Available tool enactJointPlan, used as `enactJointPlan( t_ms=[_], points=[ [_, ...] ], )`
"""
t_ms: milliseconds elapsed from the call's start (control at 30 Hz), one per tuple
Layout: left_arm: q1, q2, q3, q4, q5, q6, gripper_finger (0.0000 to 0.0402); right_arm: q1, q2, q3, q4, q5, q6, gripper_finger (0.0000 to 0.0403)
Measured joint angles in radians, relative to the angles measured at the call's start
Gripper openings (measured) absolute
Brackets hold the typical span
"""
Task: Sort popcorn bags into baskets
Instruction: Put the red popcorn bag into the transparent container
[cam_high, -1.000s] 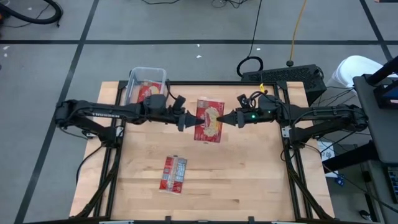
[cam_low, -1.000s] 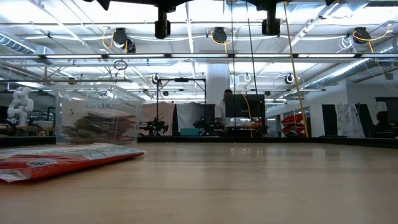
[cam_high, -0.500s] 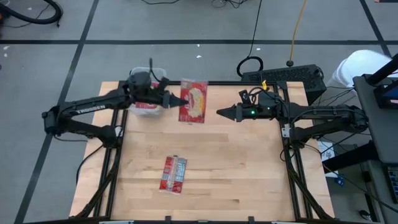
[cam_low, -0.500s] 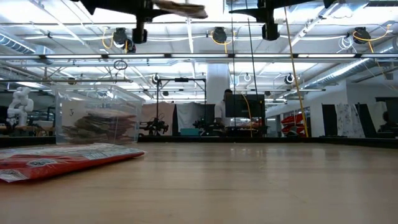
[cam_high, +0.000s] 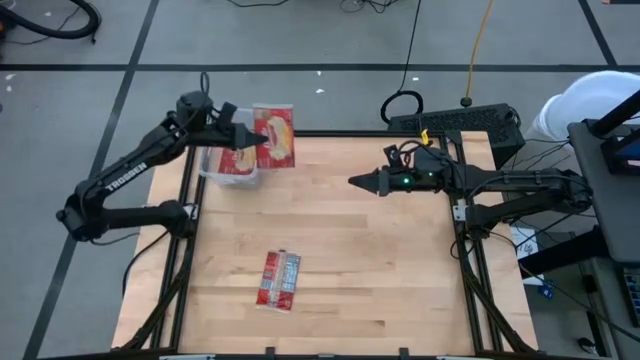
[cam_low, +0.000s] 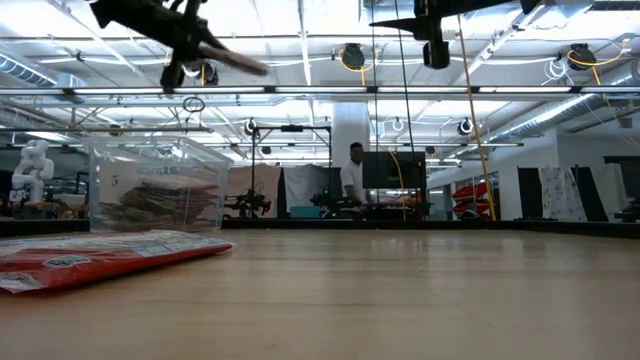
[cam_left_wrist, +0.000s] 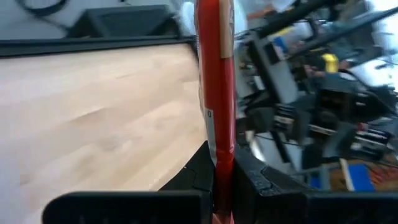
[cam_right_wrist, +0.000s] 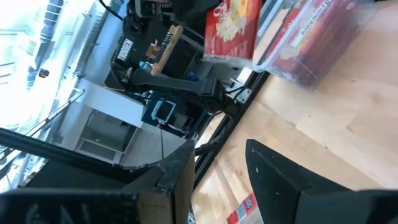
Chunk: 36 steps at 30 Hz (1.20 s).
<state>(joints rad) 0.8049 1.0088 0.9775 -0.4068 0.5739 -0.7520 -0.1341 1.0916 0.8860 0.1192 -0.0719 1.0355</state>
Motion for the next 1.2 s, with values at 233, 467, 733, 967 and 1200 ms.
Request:
enactJointPlan(
  t_ms=[233,467,733,967,1200],
  points=[
    [0.126,0.011,0.0,-0.191,0.01,0.127,0.0025,0.0,0.001,-0.001,-0.042,0.028,0.0,0.0134],
    [0.248,0.011,0.0,-0.28,0.01,0.206,0.0026,0.0,0.001,-0.001,-0.042,0.053,0.016,0.0134],
    [0.371,0.013,0.006,-0.297,0.01,0.258,0.0025,0.0,0.001,-0.001,-0.042,0.081,0.018,0.0134],
    [0.403,0.066,0.015,-0.403,0.006,0.411,0.0024,0.0,0.001,-0.001,-0.042,0.107,0.018,0.0134],
    [0.402,0.116,0.016,-0.466,-0.006,0.513,0.0026,0.001,0.001,-0.001,-0.042,0.128,0.034,0.0134]
  ],
)
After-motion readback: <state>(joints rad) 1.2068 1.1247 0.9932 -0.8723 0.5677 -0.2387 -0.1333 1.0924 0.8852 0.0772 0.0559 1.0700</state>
